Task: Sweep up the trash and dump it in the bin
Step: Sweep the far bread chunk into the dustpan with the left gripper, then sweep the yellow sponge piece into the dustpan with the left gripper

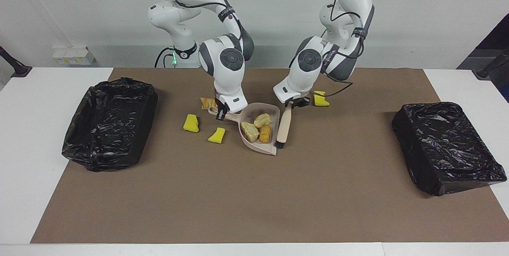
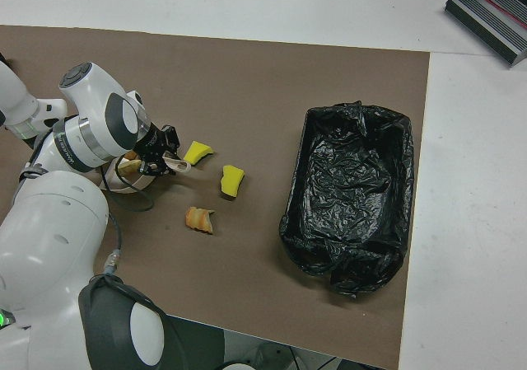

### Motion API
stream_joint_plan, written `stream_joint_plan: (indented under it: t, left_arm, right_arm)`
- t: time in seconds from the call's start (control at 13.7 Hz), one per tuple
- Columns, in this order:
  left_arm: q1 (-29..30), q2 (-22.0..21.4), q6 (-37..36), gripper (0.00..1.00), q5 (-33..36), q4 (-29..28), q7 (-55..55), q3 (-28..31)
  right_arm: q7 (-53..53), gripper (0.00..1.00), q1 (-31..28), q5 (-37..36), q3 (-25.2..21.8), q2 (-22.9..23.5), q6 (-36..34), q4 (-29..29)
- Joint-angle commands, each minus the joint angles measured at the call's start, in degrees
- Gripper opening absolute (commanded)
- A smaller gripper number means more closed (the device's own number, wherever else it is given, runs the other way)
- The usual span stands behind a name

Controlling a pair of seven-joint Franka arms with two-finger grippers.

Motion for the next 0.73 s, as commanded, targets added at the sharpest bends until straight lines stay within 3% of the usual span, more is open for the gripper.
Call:
stream_joint_plan:
  t: [0.0, 0.37, 0.51, 0.66]
  left_arm:
    - [2.32, -5.56, -5.78, 0.00, -1.04, 1.16, -7.48, 0.17]
    - [3.99, -10.23, -15.71, 0.00, -0.95, -2.18, -39.97, 0.26]
    - [4.17, -12.95, -21.42, 0.00, -1.04, -4.19, -45.90, 0.26]
    - [4.00, -19.08, -24.43, 0.00, -1.04, -10.49, -45.66, 0.18]
  right_arm:
    - [-0.51, 0.00, -0.31, 0.85, 0.36, -1.05, 2.06, -1.60]
    - [-14.20, 0.00, -0.40, 0.06, 0.27, -0.62, 6.80, -1.86]
    - [-15.64, 0.00, -0.49, -0.21, 0.27, -0.79, 6.90, -2.30]
    - [-15.64, 0.00, -0.31, -0.12, 0.27, -1.05, 6.90, -2.82]
